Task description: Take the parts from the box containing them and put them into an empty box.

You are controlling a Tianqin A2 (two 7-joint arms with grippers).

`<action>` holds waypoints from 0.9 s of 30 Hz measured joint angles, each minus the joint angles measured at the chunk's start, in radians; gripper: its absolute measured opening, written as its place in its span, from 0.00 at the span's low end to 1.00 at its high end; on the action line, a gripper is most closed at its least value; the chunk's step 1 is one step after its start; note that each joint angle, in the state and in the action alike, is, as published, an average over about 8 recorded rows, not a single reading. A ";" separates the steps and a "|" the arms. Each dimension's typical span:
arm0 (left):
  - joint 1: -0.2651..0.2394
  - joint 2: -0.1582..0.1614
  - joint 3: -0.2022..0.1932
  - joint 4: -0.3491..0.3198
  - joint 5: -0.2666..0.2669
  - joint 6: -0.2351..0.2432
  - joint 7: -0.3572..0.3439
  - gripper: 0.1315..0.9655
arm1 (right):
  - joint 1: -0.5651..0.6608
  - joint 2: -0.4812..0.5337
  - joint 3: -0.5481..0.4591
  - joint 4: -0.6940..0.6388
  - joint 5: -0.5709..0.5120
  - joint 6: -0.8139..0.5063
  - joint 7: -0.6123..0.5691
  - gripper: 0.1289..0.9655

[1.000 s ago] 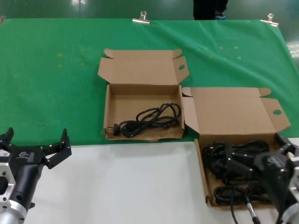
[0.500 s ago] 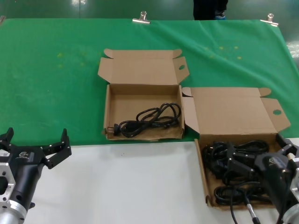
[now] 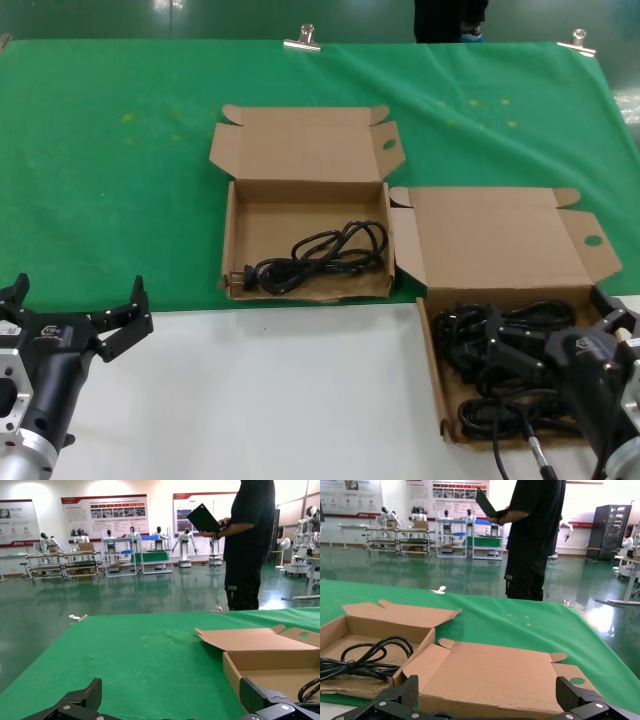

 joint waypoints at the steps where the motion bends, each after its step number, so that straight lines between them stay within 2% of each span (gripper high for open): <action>1: 0.000 0.000 0.000 0.000 0.000 0.000 0.000 1.00 | 0.000 0.000 0.000 0.000 0.000 0.000 0.000 1.00; 27: 0.000 0.000 0.000 0.000 0.000 0.000 0.000 1.00 | 0.000 0.000 0.000 0.000 0.000 0.000 0.000 1.00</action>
